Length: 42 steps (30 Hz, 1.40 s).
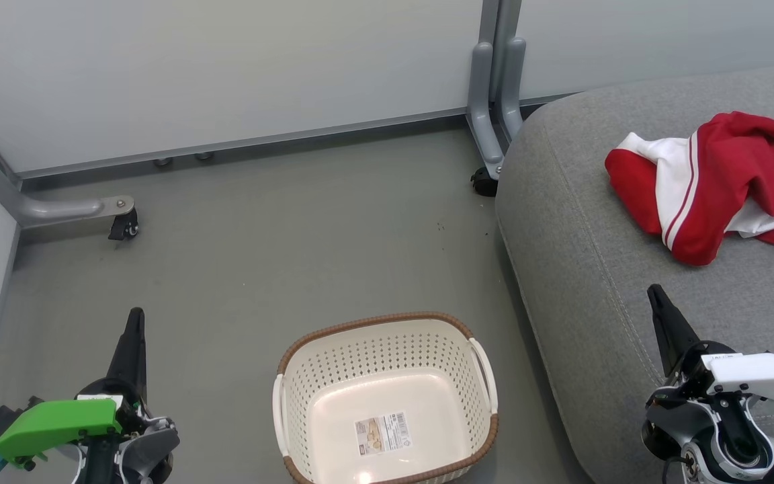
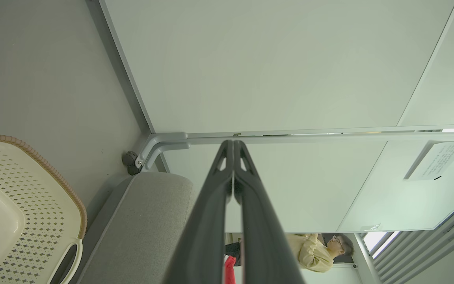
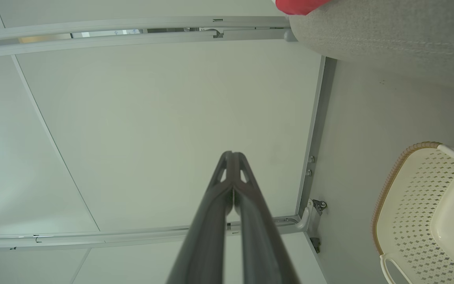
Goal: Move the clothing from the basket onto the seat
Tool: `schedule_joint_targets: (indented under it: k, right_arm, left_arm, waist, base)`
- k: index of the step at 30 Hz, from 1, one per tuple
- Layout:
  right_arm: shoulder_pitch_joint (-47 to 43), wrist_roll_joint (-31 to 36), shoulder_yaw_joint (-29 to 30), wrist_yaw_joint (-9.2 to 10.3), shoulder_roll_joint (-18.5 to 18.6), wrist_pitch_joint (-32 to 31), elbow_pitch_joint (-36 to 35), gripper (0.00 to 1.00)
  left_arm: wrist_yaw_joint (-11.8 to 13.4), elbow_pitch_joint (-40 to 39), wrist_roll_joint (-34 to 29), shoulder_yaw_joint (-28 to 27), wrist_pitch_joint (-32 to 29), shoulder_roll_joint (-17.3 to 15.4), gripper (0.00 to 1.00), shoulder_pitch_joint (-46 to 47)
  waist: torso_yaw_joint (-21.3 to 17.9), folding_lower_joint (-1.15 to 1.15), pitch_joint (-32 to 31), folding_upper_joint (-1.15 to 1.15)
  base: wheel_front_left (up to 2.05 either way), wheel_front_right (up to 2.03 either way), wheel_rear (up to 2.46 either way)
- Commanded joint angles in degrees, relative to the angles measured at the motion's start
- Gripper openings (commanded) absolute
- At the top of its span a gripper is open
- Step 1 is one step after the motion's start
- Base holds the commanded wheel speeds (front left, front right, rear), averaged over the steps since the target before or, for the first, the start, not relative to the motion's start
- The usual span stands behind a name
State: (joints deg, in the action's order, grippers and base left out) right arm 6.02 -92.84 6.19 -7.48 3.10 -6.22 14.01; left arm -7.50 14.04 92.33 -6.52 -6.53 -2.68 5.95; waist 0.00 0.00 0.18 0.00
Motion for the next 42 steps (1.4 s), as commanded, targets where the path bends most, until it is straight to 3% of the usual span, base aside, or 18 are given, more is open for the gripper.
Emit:
schedule_joint_targets:
  k: [1, 42]
  right_arm:
    - [0.37, 0.25, 0.08, -0.02, 0.09, -0.21, 0.1, 0.0]
    - [0.4, 0.39, 0.28, -0.02, -0.07, -0.31, 0.11, 0.0]
  left_arm:
    - [-0.09, 0.06, 0.18, -0.11, -0.2, -0.38, 0.0, 0.63]
    - [-0.09, 0.05, 0.18, -0.11, -0.19, -0.38, 0.0, 0.63]
  waist:
    - [0.0, 0.0, 0.0, 0.0]
    - [0.0, 0.0, 0.0, 0.0]
  base:
    - [0.0, 0.0, 0.0]
    - [0.0, 0.0, 0.0]
